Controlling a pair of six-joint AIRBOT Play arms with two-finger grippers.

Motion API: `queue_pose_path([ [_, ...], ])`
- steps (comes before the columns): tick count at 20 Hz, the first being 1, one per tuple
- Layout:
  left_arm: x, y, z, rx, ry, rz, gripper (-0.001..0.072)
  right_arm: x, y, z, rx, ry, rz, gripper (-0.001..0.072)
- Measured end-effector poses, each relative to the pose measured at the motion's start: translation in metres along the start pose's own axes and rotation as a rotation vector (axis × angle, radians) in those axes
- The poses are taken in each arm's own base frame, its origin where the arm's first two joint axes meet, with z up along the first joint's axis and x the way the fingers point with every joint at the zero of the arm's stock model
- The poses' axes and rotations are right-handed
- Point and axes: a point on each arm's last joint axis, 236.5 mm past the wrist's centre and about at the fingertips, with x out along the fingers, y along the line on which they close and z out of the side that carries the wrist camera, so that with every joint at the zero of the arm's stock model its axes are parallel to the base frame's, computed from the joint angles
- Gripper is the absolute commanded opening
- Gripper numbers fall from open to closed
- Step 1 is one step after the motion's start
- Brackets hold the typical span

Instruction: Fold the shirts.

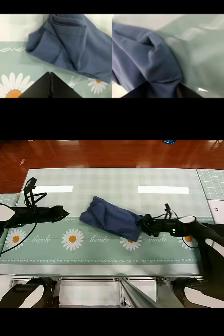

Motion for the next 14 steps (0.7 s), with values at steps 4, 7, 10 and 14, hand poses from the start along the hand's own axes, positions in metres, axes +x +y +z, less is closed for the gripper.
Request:
queue_pose_path([
  [4,0.000,-0.001,0.000,0.002,-0.002,0.000,0.0028,0.019,0.055,-0.003,-0.142,0.052,0.069,0.0021],
  [7,0.001,-0.001,0.000,0.003,0.000,-0.002,0.0028,0.016,0.114,-0.001,-0.282,0.071,0.152,0.0021],
  [10,0.001,-0.001,0.000,0.004,0.001,-0.002,0.0028,-0.002,0.172,0.005,-0.411,0.068,0.217,0.0021],
  [14,0.001,-0.002,-0.001,0.004,0.003,-0.002,0.0028,-0.042,0.231,0.028,-0.545,0.005,0.232,0.0021],
])
